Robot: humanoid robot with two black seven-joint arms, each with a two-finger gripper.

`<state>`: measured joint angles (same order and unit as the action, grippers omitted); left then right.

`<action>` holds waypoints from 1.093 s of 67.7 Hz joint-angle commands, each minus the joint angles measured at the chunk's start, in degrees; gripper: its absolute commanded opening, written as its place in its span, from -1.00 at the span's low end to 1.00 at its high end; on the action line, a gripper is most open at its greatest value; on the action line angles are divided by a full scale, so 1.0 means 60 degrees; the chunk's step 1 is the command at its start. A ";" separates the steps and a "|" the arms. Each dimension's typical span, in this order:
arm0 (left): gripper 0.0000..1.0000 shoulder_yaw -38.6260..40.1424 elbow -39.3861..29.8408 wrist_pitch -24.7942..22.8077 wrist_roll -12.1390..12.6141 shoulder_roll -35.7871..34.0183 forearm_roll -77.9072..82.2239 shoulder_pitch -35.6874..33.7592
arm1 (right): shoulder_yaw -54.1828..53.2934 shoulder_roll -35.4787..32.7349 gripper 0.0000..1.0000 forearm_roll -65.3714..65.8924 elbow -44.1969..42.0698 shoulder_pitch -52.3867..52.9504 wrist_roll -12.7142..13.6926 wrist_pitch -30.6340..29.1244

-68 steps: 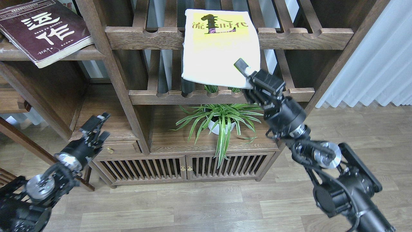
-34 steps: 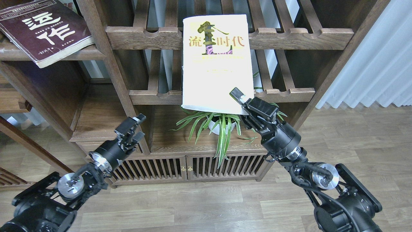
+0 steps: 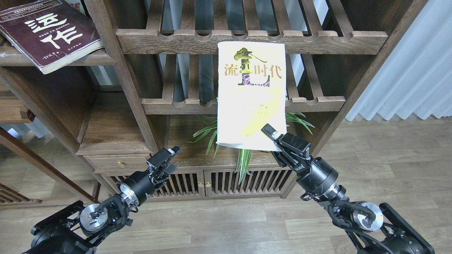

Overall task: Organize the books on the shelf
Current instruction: 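Lower the yellow-green book toward the left gripper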

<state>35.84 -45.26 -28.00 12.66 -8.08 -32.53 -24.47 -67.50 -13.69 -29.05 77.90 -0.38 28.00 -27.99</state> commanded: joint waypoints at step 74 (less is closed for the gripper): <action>0.97 0.0384 -0.2007 0.0000 -0.0059 -0.0923 0.0002 0.0811 | 0.1010 0.1433 -0.95 0.0198 -0.1982 0.1104 0.0000 -0.0001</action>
<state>37.07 -56.04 -28.00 12.34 -12.19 -32.51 -21.07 -61.59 -5.56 -27.77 67.83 6.27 28.01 -27.99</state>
